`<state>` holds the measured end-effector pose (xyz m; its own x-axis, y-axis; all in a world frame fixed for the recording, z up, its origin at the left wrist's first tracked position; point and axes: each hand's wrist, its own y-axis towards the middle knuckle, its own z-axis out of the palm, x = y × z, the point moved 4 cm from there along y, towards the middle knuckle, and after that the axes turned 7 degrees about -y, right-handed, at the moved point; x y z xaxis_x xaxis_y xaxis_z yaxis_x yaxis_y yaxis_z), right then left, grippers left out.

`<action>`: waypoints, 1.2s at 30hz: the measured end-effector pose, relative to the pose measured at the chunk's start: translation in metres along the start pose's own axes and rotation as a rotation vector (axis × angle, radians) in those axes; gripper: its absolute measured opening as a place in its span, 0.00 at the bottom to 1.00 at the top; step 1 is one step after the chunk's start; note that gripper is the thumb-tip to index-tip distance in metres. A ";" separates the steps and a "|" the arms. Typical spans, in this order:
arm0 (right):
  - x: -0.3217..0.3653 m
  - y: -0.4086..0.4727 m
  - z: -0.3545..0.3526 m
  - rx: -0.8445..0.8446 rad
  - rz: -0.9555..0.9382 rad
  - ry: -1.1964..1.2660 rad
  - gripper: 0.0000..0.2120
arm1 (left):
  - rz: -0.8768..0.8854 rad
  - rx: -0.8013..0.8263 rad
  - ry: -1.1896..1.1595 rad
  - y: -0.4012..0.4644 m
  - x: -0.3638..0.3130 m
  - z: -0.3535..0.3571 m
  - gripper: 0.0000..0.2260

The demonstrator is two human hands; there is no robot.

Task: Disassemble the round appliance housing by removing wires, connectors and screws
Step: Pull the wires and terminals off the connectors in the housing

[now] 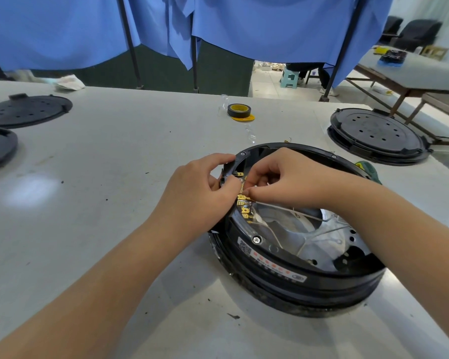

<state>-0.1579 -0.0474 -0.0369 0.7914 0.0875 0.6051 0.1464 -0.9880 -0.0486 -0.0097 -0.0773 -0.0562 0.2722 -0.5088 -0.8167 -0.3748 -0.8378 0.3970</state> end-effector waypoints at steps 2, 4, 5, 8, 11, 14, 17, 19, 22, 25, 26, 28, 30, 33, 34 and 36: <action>-0.001 0.001 0.000 0.010 0.017 0.005 0.05 | -0.003 0.000 -0.010 0.000 -0.001 0.000 0.17; -0.001 0.002 0.001 0.021 0.029 -0.008 0.05 | 0.002 0.001 -0.011 0.000 -0.001 0.000 0.18; 0.000 0.003 0.001 0.026 0.030 -0.016 0.05 | 0.004 0.000 -0.007 0.000 -0.001 0.000 0.18; 0.002 0.003 0.001 0.028 0.026 -0.031 0.06 | -0.004 -0.010 0.003 0.001 0.000 -0.001 0.18; 0.003 0.001 0.001 0.026 0.025 -0.043 0.06 | -0.012 -0.012 0.006 0.001 0.000 0.000 0.19; 0.001 -0.001 -0.001 0.018 0.040 -0.047 0.07 | -0.009 -0.015 0.018 0.001 -0.001 -0.001 0.19; 0.000 -0.002 -0.001 0.008 0.056 -0.049 0.07 | -0.001 -0.015 0.022 0.000 -0.002 -0.001 0.20; 0.000 -0.001 -0.001 -0.003 0.053 -0.046 0.06 | 0.001 -0.013 0.022 0.000 -0.001 -0.001 0.19; 0.000 -0.002 -0.003 -0.035 0.031 -0.043 0.05 | 0.001 -0.014 0.032 0.000 -0.001 0.000 0.16; 0.004 -0.003 -0.011 -0.128 -0.009 0.011 0.05 | -0.026 -0.010 0.023 0.000 -0.001 0.000 0.19; 0.007 -0.005 -0.014 -0.163 -0.025 0.037 0.05 | -0.036 -0.009 0.016 0.000 -0.001 0.000 0.20; 0.013 -0.009 -0.021 -0.212 -0.073 0.057 0.05 | -0.050 -0.010 0.011 0.000 -0.001 -0.001 0.20; 0.022 -0.017 -0.024 -0.226 -0.143 0.033 0.07 | -0.052 -0.012 0.010 0.000 -0.001 -0.001 0.20; 0.030 -0.033 -0.019 -0.182 -0.206 -0.036 0.07 | -0.053 -0.019 0.013 0.001 0.001 0.000 0.19; 0.031 -0.037 -0.016 -0.162 -0.203 -0.068 0.06 | -0.055 -0.022 0.016 0.001 0.001 0.000 0.19; 0.030 -0.042 -0.008 -0.158 -0.177 -0.167 0.04 | -0.061 -0.023 0.021 0.000 0.000 0.000 0.20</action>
<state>-0.1454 -0.0039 -0.0104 0.8504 0.2668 0.4535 0.2069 -0.9620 0.1781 -0.0097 -0.0777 -0.0562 0.3125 -0.4601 -0.8311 -0.3366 -0.8717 0.3560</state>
